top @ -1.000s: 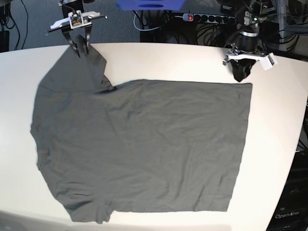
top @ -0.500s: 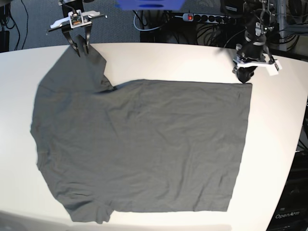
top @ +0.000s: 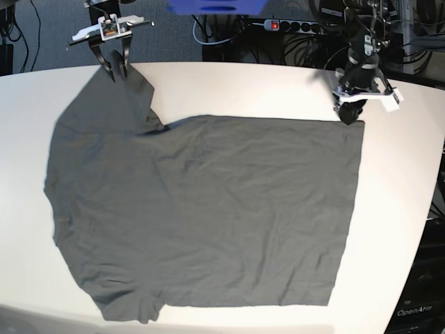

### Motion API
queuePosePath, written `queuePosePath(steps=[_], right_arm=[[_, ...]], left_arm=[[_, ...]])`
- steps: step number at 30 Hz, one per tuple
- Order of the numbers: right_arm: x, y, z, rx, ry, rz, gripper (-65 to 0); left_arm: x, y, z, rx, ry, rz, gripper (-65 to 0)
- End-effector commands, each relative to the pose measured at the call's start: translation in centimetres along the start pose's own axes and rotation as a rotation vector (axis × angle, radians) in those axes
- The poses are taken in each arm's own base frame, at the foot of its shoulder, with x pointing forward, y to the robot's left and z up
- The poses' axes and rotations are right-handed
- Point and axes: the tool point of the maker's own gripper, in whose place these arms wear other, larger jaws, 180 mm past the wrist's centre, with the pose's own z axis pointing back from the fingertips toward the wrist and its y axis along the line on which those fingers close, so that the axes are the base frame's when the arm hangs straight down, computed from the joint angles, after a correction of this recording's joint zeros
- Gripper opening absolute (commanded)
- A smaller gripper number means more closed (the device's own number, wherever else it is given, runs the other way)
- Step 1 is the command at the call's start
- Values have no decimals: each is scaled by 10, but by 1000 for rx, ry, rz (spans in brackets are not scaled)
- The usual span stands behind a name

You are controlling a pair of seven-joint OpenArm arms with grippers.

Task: Fold the T-shirt properly
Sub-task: 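Grasp the corner of the gray shirt body with the left gripper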

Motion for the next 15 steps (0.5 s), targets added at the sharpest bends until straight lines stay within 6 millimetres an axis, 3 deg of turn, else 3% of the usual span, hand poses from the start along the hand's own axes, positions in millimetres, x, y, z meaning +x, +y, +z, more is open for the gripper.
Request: queuePosePath(steps=[1,11,15], right_arm=[[5,-4,3,-4,-25,5,-521],[5,-4,3,-4,-25,5,-521],[5,-4,3,-4,-25,5,-521]], left_arm=[[-4,1,0,5,21,8,-508],[-9,28,-7,88,107,118,-508],[-8,27,-6,85,110,121,-508]])
